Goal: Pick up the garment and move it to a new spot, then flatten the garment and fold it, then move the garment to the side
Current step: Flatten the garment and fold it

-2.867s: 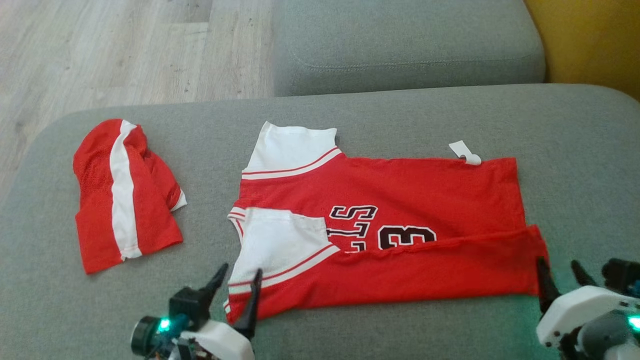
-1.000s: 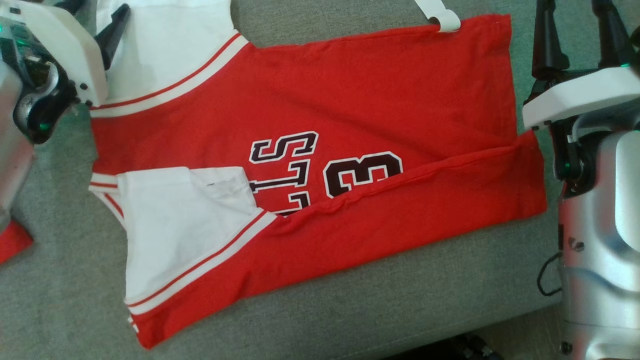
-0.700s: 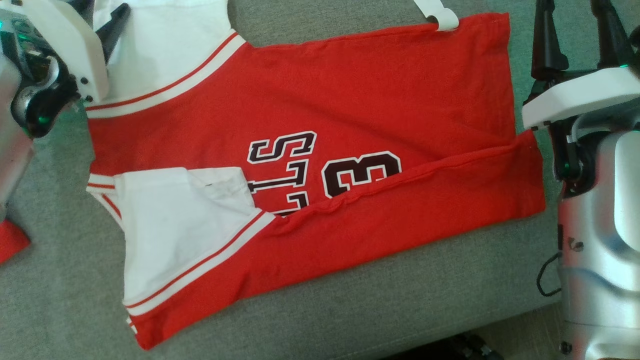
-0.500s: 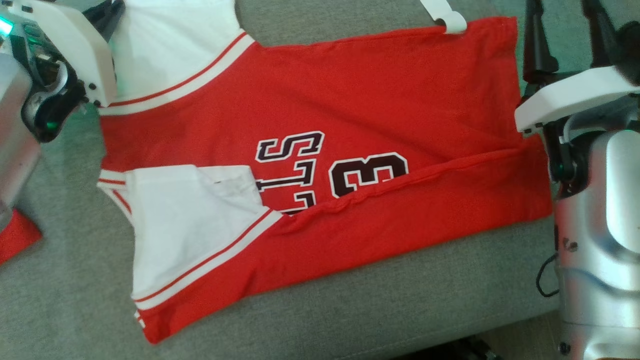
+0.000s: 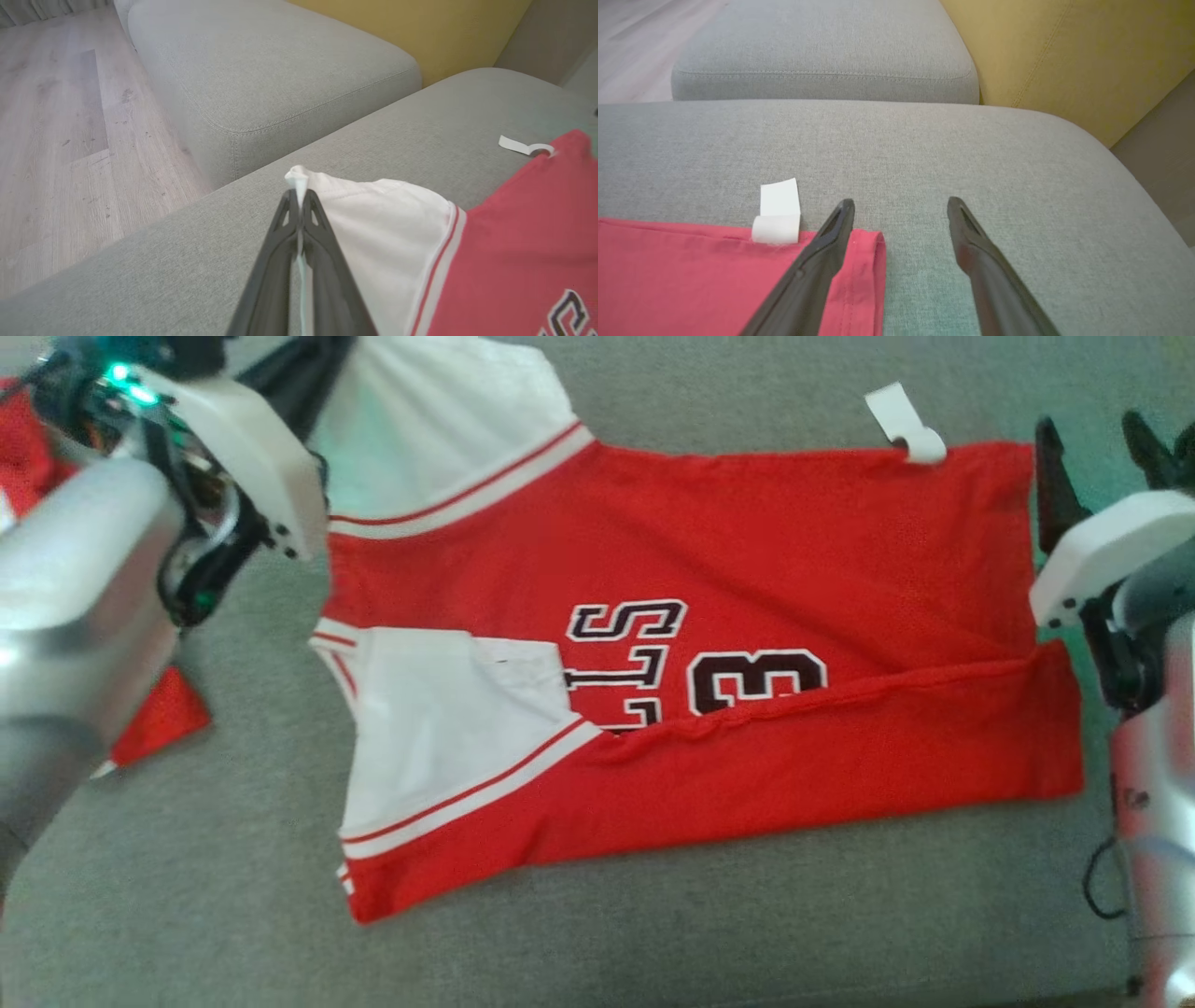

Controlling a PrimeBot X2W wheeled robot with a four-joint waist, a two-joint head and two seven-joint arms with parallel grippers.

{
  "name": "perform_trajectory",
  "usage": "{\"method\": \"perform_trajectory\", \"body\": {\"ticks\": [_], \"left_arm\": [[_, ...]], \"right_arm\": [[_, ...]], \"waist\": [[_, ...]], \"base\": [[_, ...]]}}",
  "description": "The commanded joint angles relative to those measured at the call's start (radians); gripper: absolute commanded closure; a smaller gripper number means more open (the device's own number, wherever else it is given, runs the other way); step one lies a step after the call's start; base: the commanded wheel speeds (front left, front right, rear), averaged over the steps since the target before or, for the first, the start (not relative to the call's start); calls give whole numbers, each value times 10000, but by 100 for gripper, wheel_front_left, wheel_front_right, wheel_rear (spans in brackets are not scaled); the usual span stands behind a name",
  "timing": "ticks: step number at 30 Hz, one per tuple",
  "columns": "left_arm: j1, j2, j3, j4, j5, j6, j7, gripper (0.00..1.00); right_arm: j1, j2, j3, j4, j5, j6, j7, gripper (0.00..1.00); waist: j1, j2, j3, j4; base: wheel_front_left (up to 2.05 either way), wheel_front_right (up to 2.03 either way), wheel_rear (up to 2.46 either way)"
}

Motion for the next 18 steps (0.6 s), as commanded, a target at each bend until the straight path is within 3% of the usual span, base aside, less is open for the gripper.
{"method": "perform_trajectory", "body": {"ticks": [1, 9, 18], "left_arm": [[-279, 322, 265, -317, 91, 18, -125, 100], [7, 509, -133, -1565, 283, 33, -84, 100], [178, 554, 18, -2234, -144, 274, 138, 100]], "right_arm": [[-172, -229, 95, -119, 54, 67, 93, 0], [-480, -745, 48, 1444, 579, 67, 592, 0], [-955, -885, 539, 2240, 1114, 67, 828, 0]], "waist": [[2, 0, -237, 309], [2, 0, -246, 713], [2, 0, -18, 810]], "base": [[0, 0, 0], [0, 0, 0], [0, 0, 0]]}}
